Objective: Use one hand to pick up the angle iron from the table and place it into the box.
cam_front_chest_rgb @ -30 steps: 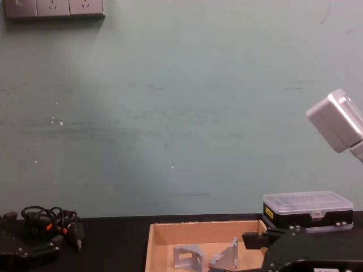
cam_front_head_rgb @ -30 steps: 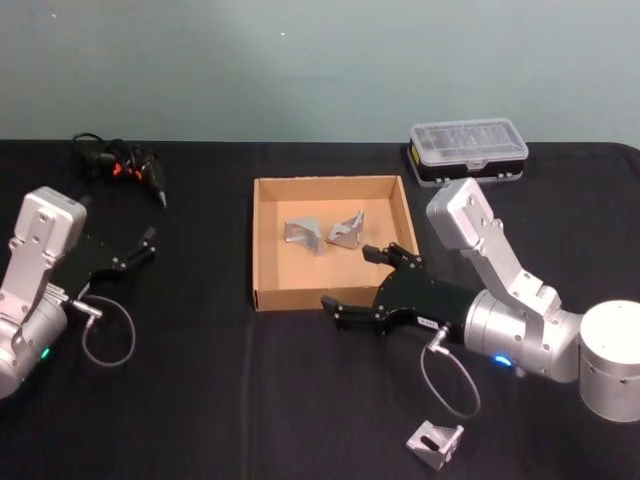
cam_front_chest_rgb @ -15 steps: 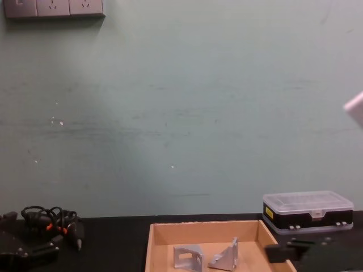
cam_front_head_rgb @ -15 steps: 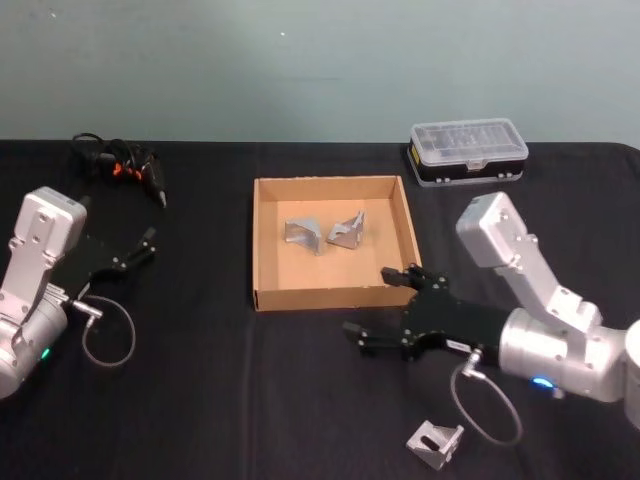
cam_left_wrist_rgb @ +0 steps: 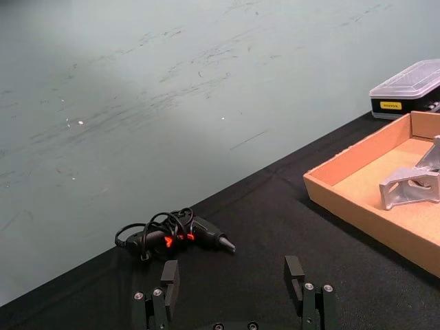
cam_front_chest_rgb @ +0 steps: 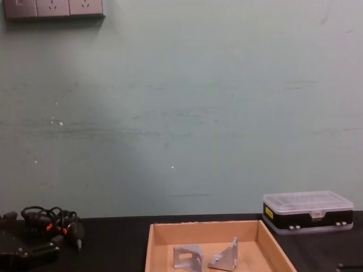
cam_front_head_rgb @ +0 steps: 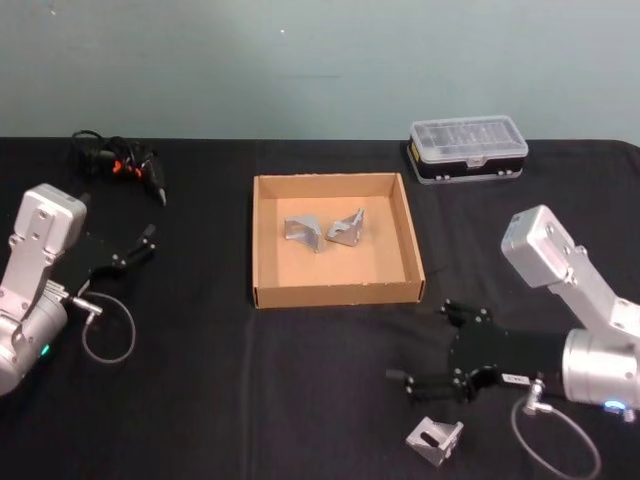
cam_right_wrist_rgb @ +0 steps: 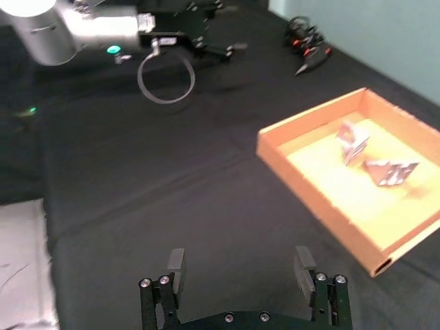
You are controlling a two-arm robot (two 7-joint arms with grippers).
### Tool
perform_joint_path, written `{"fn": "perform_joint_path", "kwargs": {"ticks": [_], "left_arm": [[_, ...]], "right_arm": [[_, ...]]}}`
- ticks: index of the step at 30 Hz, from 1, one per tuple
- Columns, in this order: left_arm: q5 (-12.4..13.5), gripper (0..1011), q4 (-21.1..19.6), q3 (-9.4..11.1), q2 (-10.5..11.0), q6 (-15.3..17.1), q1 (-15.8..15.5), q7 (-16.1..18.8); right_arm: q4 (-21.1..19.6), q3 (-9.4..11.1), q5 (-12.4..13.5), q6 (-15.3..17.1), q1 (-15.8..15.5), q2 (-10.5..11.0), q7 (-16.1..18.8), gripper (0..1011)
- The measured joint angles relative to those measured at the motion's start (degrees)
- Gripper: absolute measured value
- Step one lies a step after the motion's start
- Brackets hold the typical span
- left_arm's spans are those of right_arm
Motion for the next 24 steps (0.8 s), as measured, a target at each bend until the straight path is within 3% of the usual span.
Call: {"fn": "perform_joint_path", "kwargs": {"ticks": [4, 12, 20, 24], "left_arm": [[0.0, 1000, 0.0, 0.0, 0.0, 0.0, 0.0, 0.0], [0.0, 1000, 0.0, 0.0, 0.0, 0.0, 0.0, 0.0], [0.0, 1000, 0.0, 0.0, 0.0, 0.0, 0.0, 0.0], [0.0, 1000, 0.0, 0.0, 0.0, 0.0, 0.0, 0.0]], "right_arm": [[-0.7, -0.7, 1.3, 0.9, 0.2, 2.5, 2.5, 1002], [-0.7, -1.8, 2.8, 1.4, 0.7, 5.6, 5.4, 1002], [-2.1, -1.4, 5.3, 2.0, -1.0, 10.2, 6.4, 1002], [-2.1, -1.8, 5.9, 2.3, -1.1, 11.4, 7.0, 1002]]}}
